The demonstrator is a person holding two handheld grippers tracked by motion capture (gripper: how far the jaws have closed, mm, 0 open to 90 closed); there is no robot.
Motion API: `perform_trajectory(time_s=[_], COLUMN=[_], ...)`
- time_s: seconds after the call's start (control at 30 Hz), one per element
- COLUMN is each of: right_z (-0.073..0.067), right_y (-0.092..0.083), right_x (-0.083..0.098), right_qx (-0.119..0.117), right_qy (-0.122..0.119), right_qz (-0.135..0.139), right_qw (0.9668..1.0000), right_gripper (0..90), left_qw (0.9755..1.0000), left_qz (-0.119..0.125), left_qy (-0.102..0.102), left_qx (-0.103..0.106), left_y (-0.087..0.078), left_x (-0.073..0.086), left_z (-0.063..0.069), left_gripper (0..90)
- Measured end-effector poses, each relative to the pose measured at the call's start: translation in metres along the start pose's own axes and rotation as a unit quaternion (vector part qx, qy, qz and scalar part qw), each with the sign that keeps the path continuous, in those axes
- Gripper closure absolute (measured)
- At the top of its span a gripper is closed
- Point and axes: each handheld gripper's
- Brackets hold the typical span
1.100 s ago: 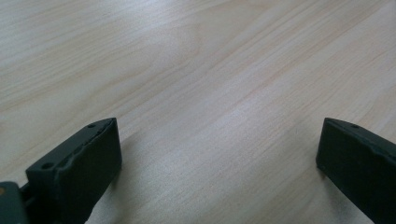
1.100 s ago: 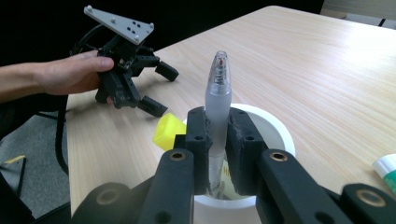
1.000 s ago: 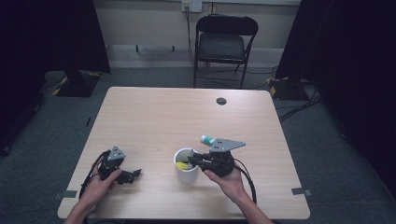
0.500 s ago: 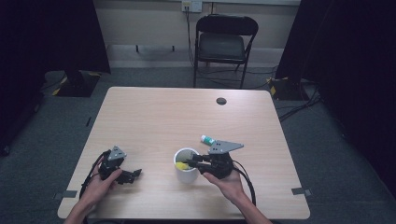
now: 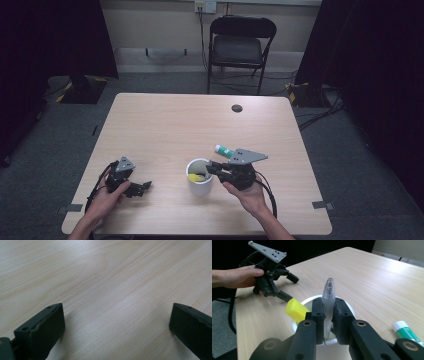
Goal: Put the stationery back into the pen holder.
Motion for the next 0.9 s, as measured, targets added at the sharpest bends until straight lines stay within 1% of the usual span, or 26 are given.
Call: perform_trajectory(time_s=[0.03, 0.13, 0.2, 0.27, 0.37, 0.43, 0.47, 0.57, 0.67, 0.7, 0.77, 0.8, 0.83, 0.9], right_z=[0.000, -0.002, -0.004, -0.004, -0.005, -0.004, -0.005, -0.006, -0.002, 0.000, 0.002, 0.004, 0.006, 0.010], right_y=[0.000, 0.002, 0.002, 0.001, 0.002, 0.004, 0.004, 0.003, -0.001, -0.002, -0.004, -0.005, -0.006, -0.008], right_x=[0.000, 0.002, 0.002, 0.002, 0.002, 0.002, 0.002, 0.002, 0.000, 0.000, 0.001, 0.001, 0.001, 0.001], right_qx=[-0.001, -0.019, -0.026, -0.039, -0.040, -0.049, -0.047, -0.052, -0.047, -0.046, -0.045, -0.039, -0.041, -0.037], right_qy=[-0.002, -0.011, -0.014, -0.015, -0.011, -0.003, -0.004, -0.004, 0.005, 0.010, 0.009, 0.010, 0.012, 0.017], right_qz=[-0.001, -0.010, -0.010, -0.007, -0.009, -0.008, -0.010, -0.009, -0.003, -0.001, -0.003, -0.005, -0.004, -0.002], right_qw=[1.0000, 0.9997, 0.9995, 0.9991, 0.9991, 0.9988, 0.9988, 0.9986, 0.9989, 0.9989, 0.9990, 0.9992, 0.9991, 0.9992], right_gripper=[80.2, 79.6, 77.6, 75.3, 72.1, 69.4, 67.8, 62.1, 55.8, 54.8, 52.5, 52.1, 52.0, 51.2], left_qw=[1.0000, 1.0000, 1.0000, 1.0000, 1.0000, 1.0000, 1.0000, 1.0000, 1.0000, 1.0000, 1.0000, 1.0000, 1.0000, 1.0000], left_qz=[0.001, 0.000, 0.002, 0.002, 0.004, 0.002, 0.002, 0.002, 0.002, 0.002, 0.002, 0.002, 0.002, 0.002], left_qy=[0.000, 0.000, 0.000, 0.001, 0.000, 0.001, 0.001, 0.002, 0.002, 0.002, 0.002, 0.001, 0.002, 0.002], left_qx=[0.000, 0.000, 0.000, 0.001, 0.002, 0.001, 0.002, 0.002, 0.002, 0.002, 0.002, 0.002, 0.001, 0.001], left_y=[0.000, 0.000, 0.000, 0.000, 0.001, 0.000, 0.000, 0.000, 0.000, 0.000, 0.000, 0.000, 0.000, 0.000], left_x=[0.000, 0.000, 0.000, 0.000, 0.000, 0.000, 0.000, 0.000, 0.000, 0.000, 0.000, 0.000, 0.000, 0.000], left_z=[0.000, 0.000, 0.000, 0.000, 0.000, 0.000, 0.000, 0.000, 0.000, 0.000, 0.000, 0.000, 0.000, 0.000], left_gripper=[0.0, 0.0, 0.0, 0.0, 0.0, 0.0, 0.0, 0.0, 0.0, 0.0, 0.0, 0.0, 0.0, 0.0])
Point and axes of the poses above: each handheld gripper's, and its own axes: y roughly forward along the jaws, x roughly out of its underside, z roughly to its right, and after that the axes turned 5 degrees about -z, right-handed
